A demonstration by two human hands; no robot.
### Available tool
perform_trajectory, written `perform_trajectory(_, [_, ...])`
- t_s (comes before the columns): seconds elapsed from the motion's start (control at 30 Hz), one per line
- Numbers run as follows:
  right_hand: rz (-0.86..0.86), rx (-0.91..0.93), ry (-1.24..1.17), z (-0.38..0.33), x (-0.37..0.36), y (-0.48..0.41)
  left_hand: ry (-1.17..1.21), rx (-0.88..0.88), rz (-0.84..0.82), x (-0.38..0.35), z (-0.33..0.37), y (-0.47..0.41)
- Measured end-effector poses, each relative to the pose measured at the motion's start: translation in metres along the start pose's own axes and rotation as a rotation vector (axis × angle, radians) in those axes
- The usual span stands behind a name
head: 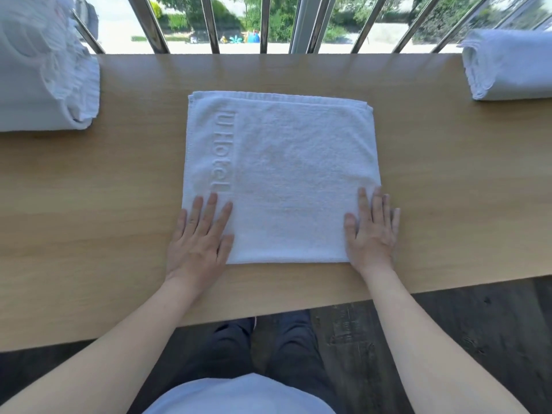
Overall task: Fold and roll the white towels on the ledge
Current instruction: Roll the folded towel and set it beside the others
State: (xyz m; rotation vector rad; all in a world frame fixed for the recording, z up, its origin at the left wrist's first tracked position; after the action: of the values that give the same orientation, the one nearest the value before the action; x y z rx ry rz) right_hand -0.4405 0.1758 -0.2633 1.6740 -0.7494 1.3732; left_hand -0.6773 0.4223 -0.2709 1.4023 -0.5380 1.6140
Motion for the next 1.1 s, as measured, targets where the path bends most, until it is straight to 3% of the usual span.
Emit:
perform_trajectory(0.13, [-0.058, 0.445, 0.07, -0.043, -0.014, 0.056, -0.014, -0.28, 0.01, 0.003, -0.006, 0.029])
perform_trajectory(0.33, [-0.034, 0.439, 0.047, -0.04, -0.008, 0.07, 0.137, -0.482, 0.245, 0.03, -0.013, 0.041])
perform_trajectory(0.47, [0.024, 0.386, -0.013, -0.037, 0.01, 0.063, 0.215, -0.519, 0.35, 0.048, -0.018, 0.038])
perform_trajectory(0.7, [0.103, 0.289, -0.024, -0.017, 0.027, 0.049, 0.272, -0.513, 0.182, 0.048, -0.043, 0.032])
perform_trajectory(0.93, [0.356, 0.292, -0.014, -0.015, 0.059, 0.014, 0.203, -0.456, 0.485, 0.079, -0.03, 0.006])
perform_trajectory(1.03, [0.402, 0.217, -0.076, -0.014, 0.079, -0.016, 0.255, -0.27, 0.49, 0.096, -0.03, -0.023])
perform_trajectory(1.1, [0.401, 0.177, -0.147, -0.016, 0.094, -0.039, 0.364, -0.051, 0.452, 0.103, -0.04, -0.045])
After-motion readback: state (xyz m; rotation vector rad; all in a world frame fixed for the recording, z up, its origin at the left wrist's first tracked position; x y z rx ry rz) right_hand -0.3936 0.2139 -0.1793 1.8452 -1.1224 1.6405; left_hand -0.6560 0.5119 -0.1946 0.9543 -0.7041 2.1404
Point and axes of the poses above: each hand's wrist, its own y-axis away from the middle knuckle, its own x-axis out of the back of the hand, z = x × y, the point moved 8 cm from there along -y, towards the middle knuckle, and after that the axes turned 6 degrees about y, right-handed, at the moved point
